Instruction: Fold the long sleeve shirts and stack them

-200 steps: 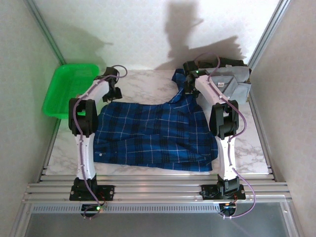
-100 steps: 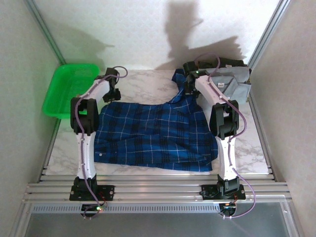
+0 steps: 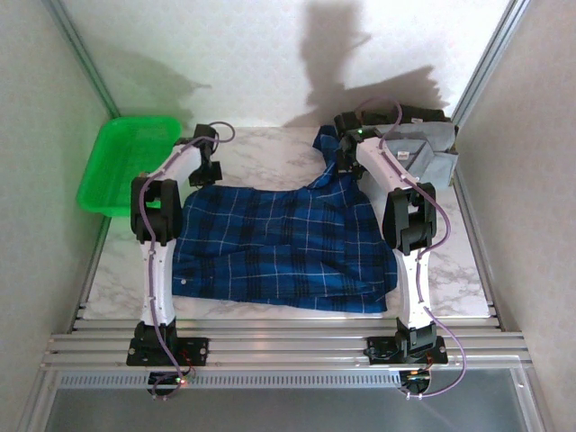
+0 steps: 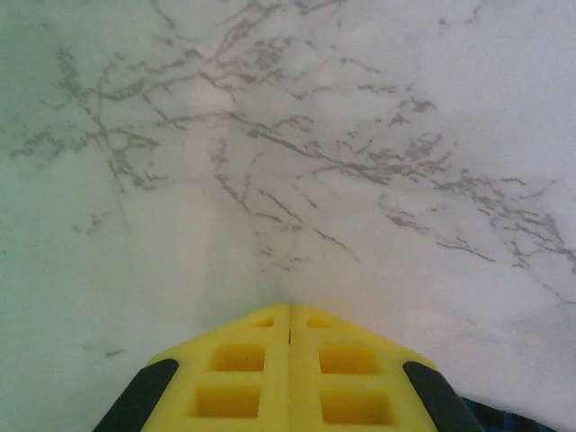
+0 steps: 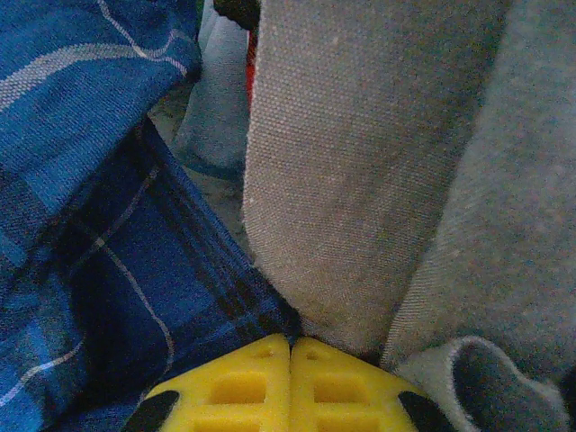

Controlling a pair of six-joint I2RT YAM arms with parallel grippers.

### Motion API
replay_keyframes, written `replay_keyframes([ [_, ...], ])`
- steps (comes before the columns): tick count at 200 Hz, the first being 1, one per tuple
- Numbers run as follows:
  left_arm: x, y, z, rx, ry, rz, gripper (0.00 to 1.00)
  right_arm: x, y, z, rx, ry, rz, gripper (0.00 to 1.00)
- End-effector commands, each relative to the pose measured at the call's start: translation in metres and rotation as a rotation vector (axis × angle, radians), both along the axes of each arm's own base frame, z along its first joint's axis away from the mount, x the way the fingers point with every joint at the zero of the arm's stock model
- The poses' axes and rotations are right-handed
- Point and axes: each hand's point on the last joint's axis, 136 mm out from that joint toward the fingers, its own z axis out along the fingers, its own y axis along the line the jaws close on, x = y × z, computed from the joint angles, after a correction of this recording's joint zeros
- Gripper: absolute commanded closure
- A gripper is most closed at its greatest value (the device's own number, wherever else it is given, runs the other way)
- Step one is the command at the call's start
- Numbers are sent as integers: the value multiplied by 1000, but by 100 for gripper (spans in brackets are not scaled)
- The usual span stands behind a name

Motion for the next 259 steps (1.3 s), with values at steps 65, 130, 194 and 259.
replay_keyframes([
  [65, 3, 38, 53, 104, -131, 65, 100, -9, -6, 36, 19, -71, -34, 100],
  [130, -3, 26, 70, 37, -185, 47, 100, -26, -1, 62, 75, -128, -17, 100],
  [194, -25, 26, 82, 24, -208, 49, 100, -62, 0, 60, 100, -108, -1, 100],
  [259, -49, 34, 82, 46, -193, 62, 100, -97, 0, 56, 110, -91, -6, 100],
])
